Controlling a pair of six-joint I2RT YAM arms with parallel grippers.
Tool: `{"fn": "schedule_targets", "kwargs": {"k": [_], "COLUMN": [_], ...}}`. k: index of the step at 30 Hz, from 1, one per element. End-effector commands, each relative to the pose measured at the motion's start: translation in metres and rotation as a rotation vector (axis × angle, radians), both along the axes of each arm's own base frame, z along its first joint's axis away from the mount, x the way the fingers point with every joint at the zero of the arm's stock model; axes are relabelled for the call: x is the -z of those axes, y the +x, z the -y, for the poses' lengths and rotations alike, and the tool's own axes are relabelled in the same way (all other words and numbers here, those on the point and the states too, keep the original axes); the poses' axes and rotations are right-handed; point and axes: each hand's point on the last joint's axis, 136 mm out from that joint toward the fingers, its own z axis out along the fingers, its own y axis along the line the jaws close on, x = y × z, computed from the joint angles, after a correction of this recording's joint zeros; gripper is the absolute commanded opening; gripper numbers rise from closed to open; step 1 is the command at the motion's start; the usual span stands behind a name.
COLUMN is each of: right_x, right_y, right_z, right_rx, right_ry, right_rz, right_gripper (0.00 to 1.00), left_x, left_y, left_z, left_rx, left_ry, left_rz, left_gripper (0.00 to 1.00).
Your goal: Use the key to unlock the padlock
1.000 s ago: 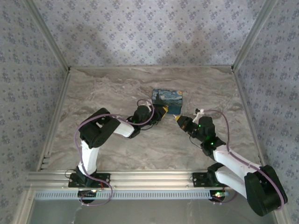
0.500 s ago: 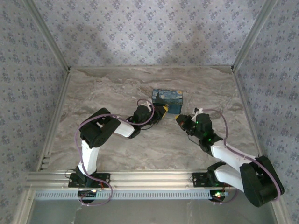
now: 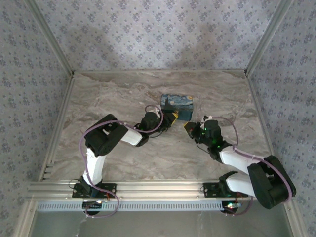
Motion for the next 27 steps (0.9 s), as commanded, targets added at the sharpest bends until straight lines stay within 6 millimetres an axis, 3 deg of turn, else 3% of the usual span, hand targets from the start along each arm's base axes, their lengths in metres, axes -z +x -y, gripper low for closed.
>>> {"fn": "schedule_targets", "kwargs": {"k": [1, 27], "right_x": [-0.011, -0.005], "right_y": [0.01, 0.021], "right_z": [-0.005, -0.016], "right_rx": [0.016, 0.0], "right_ry": [0.023, 0.023], "right_rz": [0.032, 0.02], "right_gripper": [0.0, 0.0], "left_x": [-0.015, -0.016], "left_y": [-0.001, -0.002], "left_z": [0.007, 0.009], "left_rx": [0.019, 0.021], "left_ry": [-0.061, -0.068], "left_rz": [0.044, 0.046], "left_gripper": [0.07, 0.07]}}
